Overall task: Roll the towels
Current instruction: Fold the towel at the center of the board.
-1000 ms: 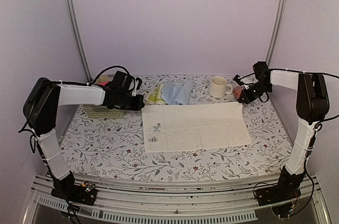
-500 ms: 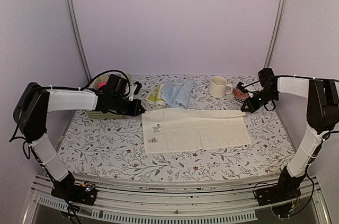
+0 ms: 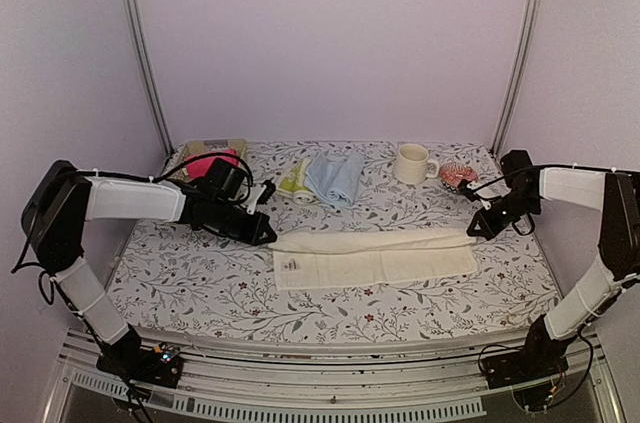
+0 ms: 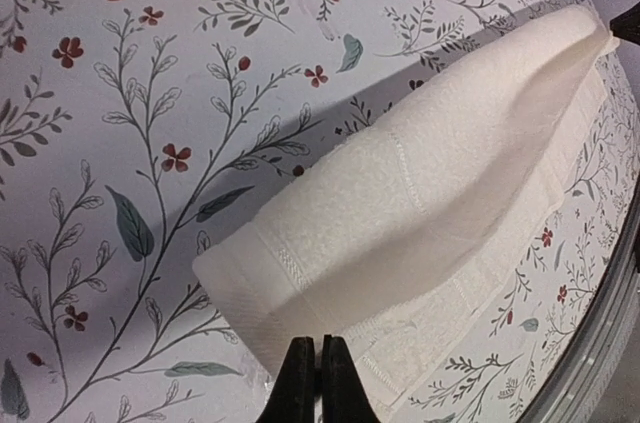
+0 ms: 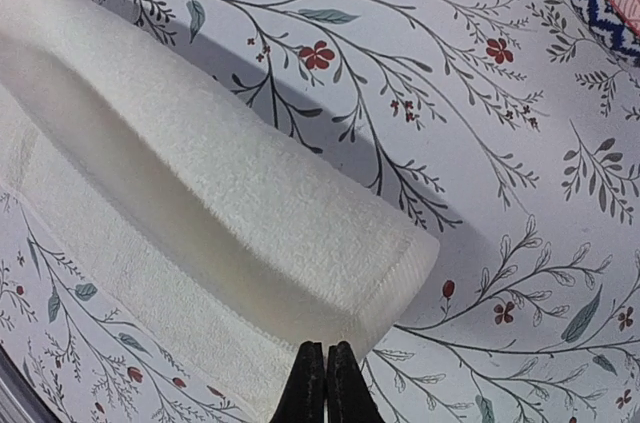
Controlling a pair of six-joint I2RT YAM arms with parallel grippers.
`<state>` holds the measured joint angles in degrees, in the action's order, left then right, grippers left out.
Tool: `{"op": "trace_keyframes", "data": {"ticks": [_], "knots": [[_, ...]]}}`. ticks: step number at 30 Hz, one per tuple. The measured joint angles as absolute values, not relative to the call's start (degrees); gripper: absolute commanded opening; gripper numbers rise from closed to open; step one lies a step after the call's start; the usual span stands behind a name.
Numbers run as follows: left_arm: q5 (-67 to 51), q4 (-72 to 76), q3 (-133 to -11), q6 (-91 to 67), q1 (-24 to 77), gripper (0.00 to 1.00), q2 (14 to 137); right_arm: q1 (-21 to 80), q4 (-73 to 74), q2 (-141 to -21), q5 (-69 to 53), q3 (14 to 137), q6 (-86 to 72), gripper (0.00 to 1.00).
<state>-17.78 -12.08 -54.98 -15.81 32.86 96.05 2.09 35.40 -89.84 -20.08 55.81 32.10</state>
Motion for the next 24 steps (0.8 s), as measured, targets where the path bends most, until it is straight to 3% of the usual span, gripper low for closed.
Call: {"op": "trace_keyframes", "data": {"ticks": [24], "knots": [[-21.2, -14.4, -49.9, -14.7, 37.2, 0.0, 89.4, -0.7, 35.0, -84.9, -17.3, 47.6, 37.5, 0.02]]}}
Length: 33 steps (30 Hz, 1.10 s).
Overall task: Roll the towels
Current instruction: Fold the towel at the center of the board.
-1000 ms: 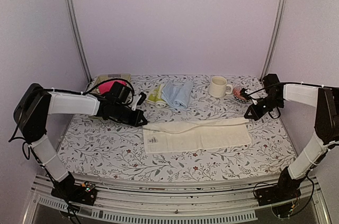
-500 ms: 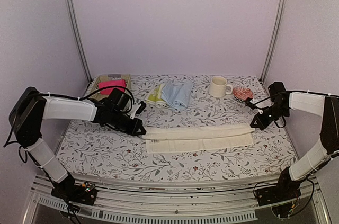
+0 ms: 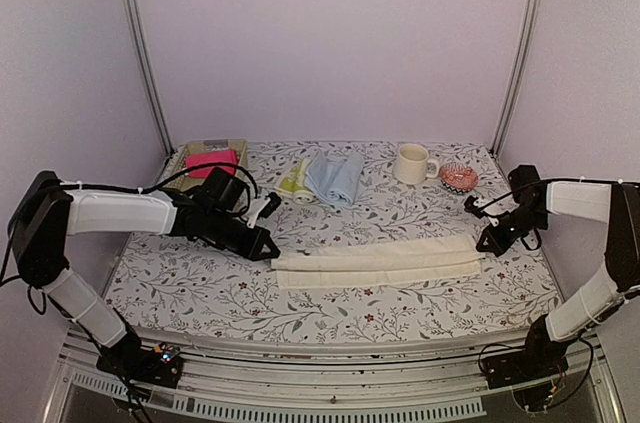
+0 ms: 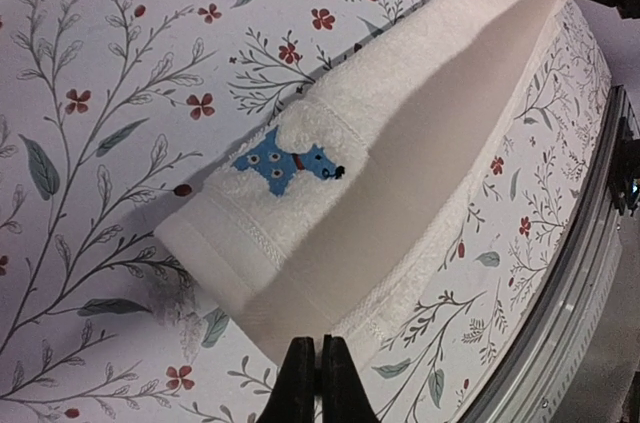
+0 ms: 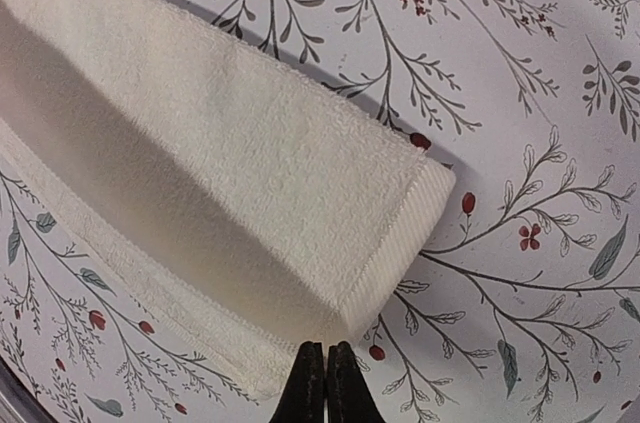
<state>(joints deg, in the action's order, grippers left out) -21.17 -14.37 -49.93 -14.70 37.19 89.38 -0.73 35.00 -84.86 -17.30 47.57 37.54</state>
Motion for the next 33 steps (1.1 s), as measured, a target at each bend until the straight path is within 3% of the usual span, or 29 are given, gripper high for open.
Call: {"op": "trace_keyframes", "data": {"ticks": [9, 14, 20, 24, 28, 33], "knots": [[-20.3, -14.5, -49.4, -14.5, 37.9, 0.03, 92.1, -0.8, 34.2, -84.9, -17.8, 46.0, 38.6, 0.06], [-19.4, -15.3, -49.1, -14.4, 38.2, 0.18, 92.4, -0.8, 34.3, -84.7, -19.0, 44.5, 39.7, 0.25], [-17.6, -17.7, -49.1, -14.6, 38.9, 0.26, 90.3, -0.8, 39.1, -78.6, -23.1, 44.5, 41.7, 0.36], [-15.1, -18.8, -50.3, -14.8, 39.2, 0.36, 86.4, -0.8, 42.2, -72.5, -26.4, 46.4, 42.8, 0.49], [-11.2, -18.7, -52.8, -15.8, 39.2, 0.42, 86.5, -0.8, 40.6, -69.8, -27.9, 47.0, 42.6, 0.45], [-8.5, -18.8, -54.5, -18.9, 38.5, 0.44, 91.8, -0.8, 38.8, -78.9, -28.0, 50.2, 39.9, 0.36]]}}
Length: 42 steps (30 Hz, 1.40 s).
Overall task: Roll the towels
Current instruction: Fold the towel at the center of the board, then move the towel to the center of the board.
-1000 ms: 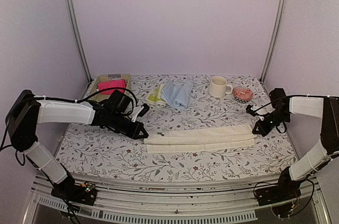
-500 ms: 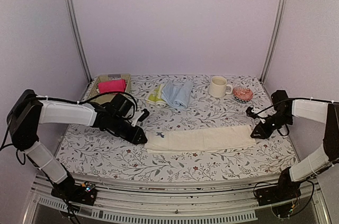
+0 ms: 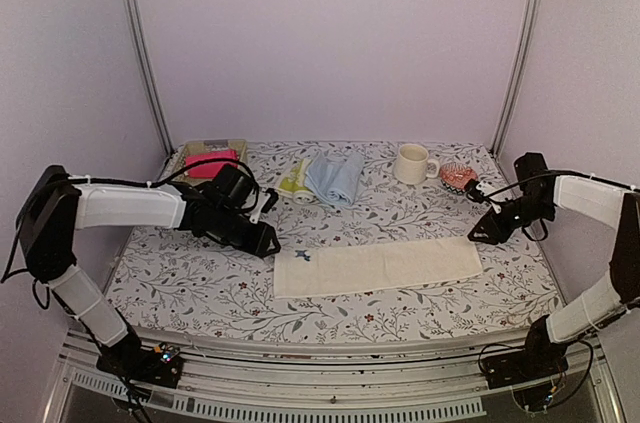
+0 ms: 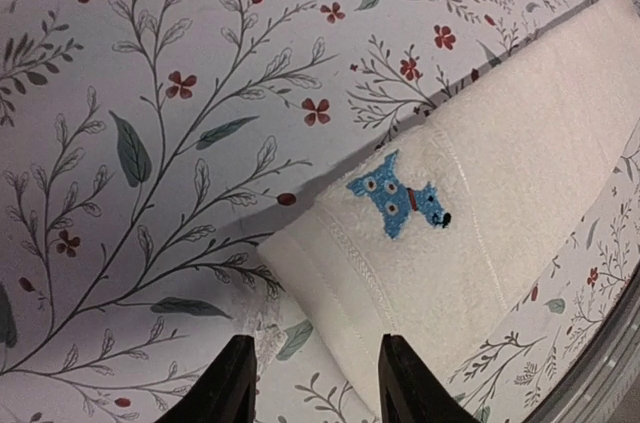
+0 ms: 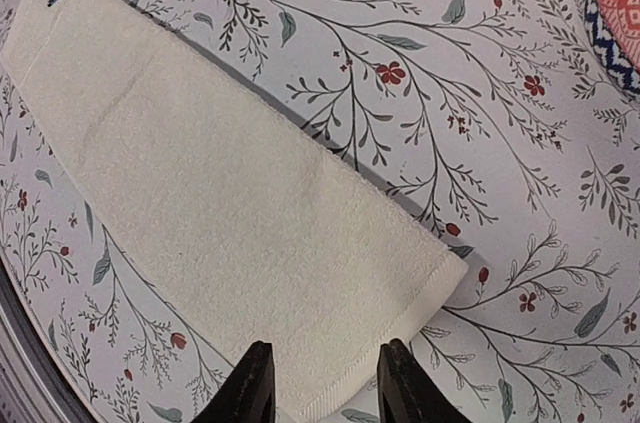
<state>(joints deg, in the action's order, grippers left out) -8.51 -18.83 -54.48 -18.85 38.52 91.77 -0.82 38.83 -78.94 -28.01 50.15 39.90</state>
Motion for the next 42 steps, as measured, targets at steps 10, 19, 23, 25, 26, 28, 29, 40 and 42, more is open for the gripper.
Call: {"op": "trace_keyframes", "data": {"ticks": [10, 19, 23, 25, 26, 28, 29, 40, 42], "knots": [[-12.2, -16.0, -54.2, -23.9, 36.1, 0.4, 95.8, -0.8, 37.1, -93.2, -27.2, 55.2, 35.6, 0.33], [-17.9, -12.6, -53.7, -25.5, 33.9, 0.13, 101.9, -0.8, 37.0, -97.2, -27.2, 59.1, 34.7, 0.29], [-19.5, -12.2, -54.3, -25.5, 33.8, 0.0, 102.7, -0.6, 36.9, -99.8, -27.1, 60.8, 34.0, 0.25], [-19.9, -11.9, -54.7, -25.6, 33.5, 0.0, 102.7, -0.4, 36.8, -101.2, -26.9, 61.2, 33.6, 0.24], [-20.1, -11.6, -54.9, -25.6, 33.3, 0.0, 102.7, -0.4, 36.8, -102.0, -26.7, 61.3, 33.2, 0.23], [-20.1, -11.3, -55.1, -25.8, 32.9, 0.0, 102.5, -0.3, 36.7, -103.3, -26.0, 61.4, 32.7, 0.22], [-19.9, -11.4, -55.1, -25.8, 32.8, 0.0, 102.2, -0.3, 36.7, -103.9, -25.6, 61.4, 32.3, 0.22], [-18.2, -9.2, -56.6, -26.0, 30.1, 0.0, 104.7, -0.3, 36.2, -105.3, -23.9, 61.7, 30.3, 0.21], [-17.9, -8.5, -57.0, -26.3, 29.5, 0.0, 106.5, -0.2, 35.9, -105.3, -23.7, 61.7, 30.0, 0.21]]}}
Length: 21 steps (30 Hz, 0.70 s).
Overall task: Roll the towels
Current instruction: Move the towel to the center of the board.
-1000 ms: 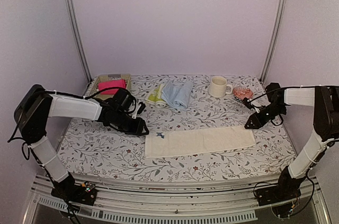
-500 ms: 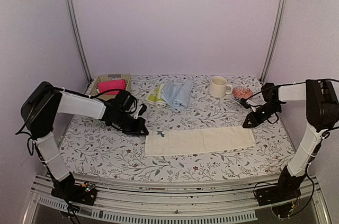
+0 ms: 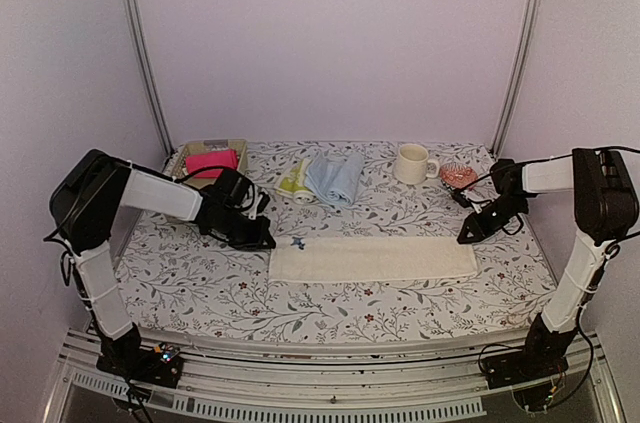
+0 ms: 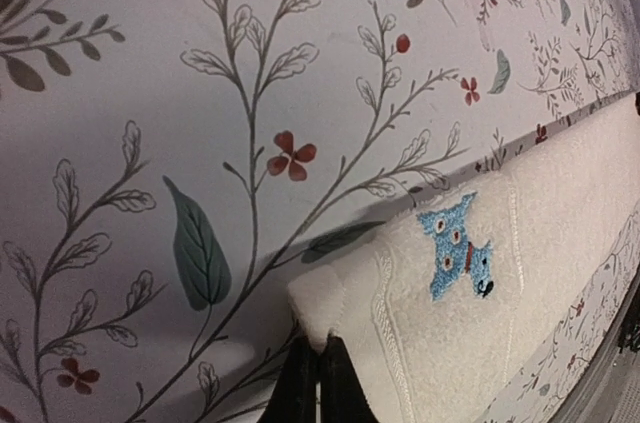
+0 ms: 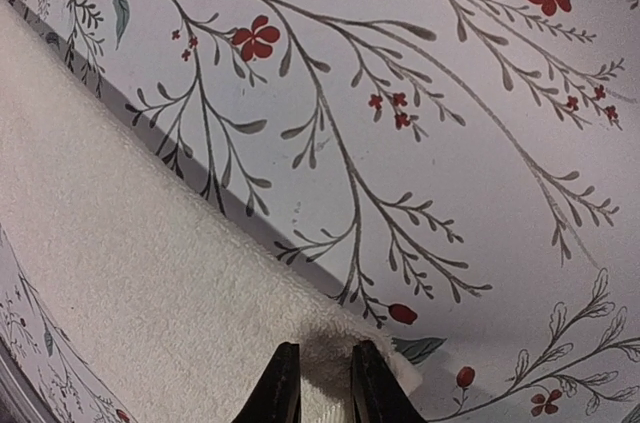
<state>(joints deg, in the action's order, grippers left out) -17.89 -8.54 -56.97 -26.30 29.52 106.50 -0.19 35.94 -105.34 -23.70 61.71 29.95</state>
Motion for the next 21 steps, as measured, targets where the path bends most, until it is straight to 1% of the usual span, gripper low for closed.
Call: {"op": "trace_keyframes", "data": {"ticks": [3, 8, 10, 14, 16, 17, 18, 19, 20, 21], "knots": [[-17.7, -7.9, -57.0, -26.7, 28.9, 0.0, 107.4, 0.1, 35.6, -105.4, -23.2, 61.9, 29.5, 0.22], [-17.5, -7.7, -57.0, -27.1, 28.9, 0.16, 107.2, 0.3, 35.9, -105.3, -23.6, 62.8, 29.2, 0.25], [-17.3, -8.5, -57.0, -27.1, 28.8, 0.2, 106.4, 0.3, 37.2, -104.6, -24.6, 63.9, 29.1, 0.28], [-16.8, -10.7, -57.0, -27.2, 28.7, 0.26, 101.8, 0.3, 40.1, -99.1, -27.3, 66.7, 28.8, 0.32], [-15.9, -11.8, -57.0, -27.2, 28.7, 0.27, 98.7, 0.3, 41.3, -94.3, -28.3, 68.6, 28.4, 0.36], [-15.5, -12.2, -57.0, -27.1, 28.7, 0.27, 97.6, 0.3, 41.3, -91.9, -28.6, 69.5, 28.2, 0.4], [-15.0, -12.4, -57.0, -27.2, 28.8, 0.27, 96.4, 0.3, 41.2, -89.7, -28.7, 70.0, 28.1, 0.49], [-14.6, -12.8, -57.1, -27.1, 28.9, 0.26, 95.3, 0.3, 40.5, -86.4, -28.4, 70.1, 28.0, 0.68], [-14.5, -12.9, -57.2, -27.0, 29.0, 0.24, 94.9, 0.3, 40.3, -84.2, -28.0, 70.1, 27.3, 0.93], [-14.4, -12.9, -57.4, -26.7, 29.1, 0.23, 94.7, 0.3, 39.5, -81.4, -27.2, 69.7, 27.0, 1.0]]}}
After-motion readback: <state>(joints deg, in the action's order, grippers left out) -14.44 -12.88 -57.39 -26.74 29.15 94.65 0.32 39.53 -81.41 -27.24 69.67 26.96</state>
